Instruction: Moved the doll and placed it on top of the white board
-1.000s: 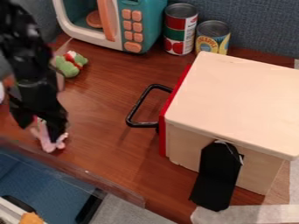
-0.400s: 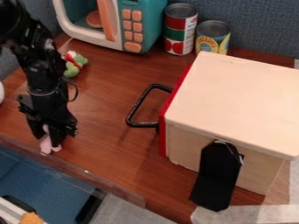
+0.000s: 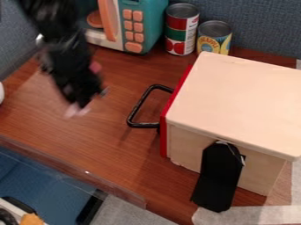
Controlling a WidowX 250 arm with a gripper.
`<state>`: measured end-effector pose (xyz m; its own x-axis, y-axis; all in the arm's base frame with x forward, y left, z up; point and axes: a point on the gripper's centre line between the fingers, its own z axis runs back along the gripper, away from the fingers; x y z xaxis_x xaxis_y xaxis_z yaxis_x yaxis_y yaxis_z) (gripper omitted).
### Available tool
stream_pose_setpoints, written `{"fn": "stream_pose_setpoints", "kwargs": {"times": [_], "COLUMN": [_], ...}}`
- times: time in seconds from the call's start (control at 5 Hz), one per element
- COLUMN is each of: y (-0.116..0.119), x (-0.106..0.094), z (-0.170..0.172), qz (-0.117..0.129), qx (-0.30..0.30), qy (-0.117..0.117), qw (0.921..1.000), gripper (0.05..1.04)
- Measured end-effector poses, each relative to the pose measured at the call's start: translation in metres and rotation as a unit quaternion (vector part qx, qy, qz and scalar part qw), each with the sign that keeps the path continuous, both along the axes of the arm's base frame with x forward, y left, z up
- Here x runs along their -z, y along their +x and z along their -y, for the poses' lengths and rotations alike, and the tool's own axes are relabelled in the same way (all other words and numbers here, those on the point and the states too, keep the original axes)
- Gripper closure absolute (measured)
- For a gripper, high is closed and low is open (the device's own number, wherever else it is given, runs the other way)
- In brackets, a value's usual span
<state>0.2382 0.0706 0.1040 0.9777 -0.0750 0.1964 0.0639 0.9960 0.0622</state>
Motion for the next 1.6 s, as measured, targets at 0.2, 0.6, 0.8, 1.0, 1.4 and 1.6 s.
{"fn": "stream_pose_setpoints", "kwargs": {"times": [0.2, 0.6, 0.8, 1.0, 1.4, 1.6], "y": [0.019, 0.049, 0.053, 0.059, 0.057, 0.049], "x": [-0.050, -0.061, -0.032, -0.013, -0.033, -0.075], "z": [0.050, 0.136, 0.153, 0.158, 0.148, 0.140], "qz": [0.034, -0.032, -0.068, -0.092, -0.093, -0.053], "qx": [0.048, 0.128, 0.151, 0.152, 0.104, 0.091], "qy": [-0.015, -0.032, 0.003, 0.017, -0.005, -0.016], "qw": [0.9981, 0.9907, 0.9861, 0.9839, 0.9902, 0.9943], "gripper": [0.860, 0.860, 0.860, 0.800, 0.210, 0.075]}}
